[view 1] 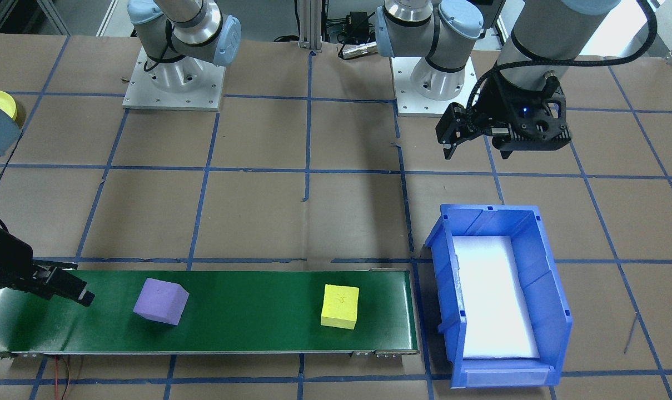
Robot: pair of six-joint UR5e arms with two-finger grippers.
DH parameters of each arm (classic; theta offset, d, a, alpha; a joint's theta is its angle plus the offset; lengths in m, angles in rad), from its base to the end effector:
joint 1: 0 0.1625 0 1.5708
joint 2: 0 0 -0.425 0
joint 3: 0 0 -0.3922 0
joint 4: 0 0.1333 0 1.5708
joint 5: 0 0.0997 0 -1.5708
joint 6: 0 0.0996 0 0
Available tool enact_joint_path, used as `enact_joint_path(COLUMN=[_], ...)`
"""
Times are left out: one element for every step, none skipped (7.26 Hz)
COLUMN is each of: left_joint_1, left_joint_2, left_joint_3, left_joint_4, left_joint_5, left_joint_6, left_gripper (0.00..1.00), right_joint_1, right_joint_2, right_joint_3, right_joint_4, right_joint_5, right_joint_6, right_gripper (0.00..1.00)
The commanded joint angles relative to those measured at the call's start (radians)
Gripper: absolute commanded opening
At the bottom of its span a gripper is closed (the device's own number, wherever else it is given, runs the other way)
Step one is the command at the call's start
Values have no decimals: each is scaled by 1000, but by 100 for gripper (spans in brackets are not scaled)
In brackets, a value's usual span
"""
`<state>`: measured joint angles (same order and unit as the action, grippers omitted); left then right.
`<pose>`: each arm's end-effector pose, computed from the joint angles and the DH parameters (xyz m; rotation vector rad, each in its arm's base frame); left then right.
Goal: Move block left to right into plate
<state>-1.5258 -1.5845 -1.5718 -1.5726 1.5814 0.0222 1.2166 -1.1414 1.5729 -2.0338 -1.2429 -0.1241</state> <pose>-0.1098 -0.5015 0.4805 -0.0356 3.1312 0.0264 -0.0654 -0.6537 0.2938 0.3171 2.8086 -0.1540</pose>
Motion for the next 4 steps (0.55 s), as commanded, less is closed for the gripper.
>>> enact_joint_path(left_joint_1=[0,-1,3,4], left_joint_2=[17,17,17,17], left_joint_3=[-16,-20,-19,-25], left_joint_4=[-3,-1,3,5], left_joint_5=[3,5,6,8], left_joint_6=[-1,-1,1,2], left_gripper=[100,100,100,100], right_joint_1=[0,0,0,0], right_joint_2=[-1,0,2,14], right_joint_3=[2,-2,-8,-17], right_joint_4=[-2,-5,-2,4], right_joint_5=[-1,-10,-65,-91], right_joint_6=[-38,-143,-170,-178], right_gripper=[100,100,100,100])
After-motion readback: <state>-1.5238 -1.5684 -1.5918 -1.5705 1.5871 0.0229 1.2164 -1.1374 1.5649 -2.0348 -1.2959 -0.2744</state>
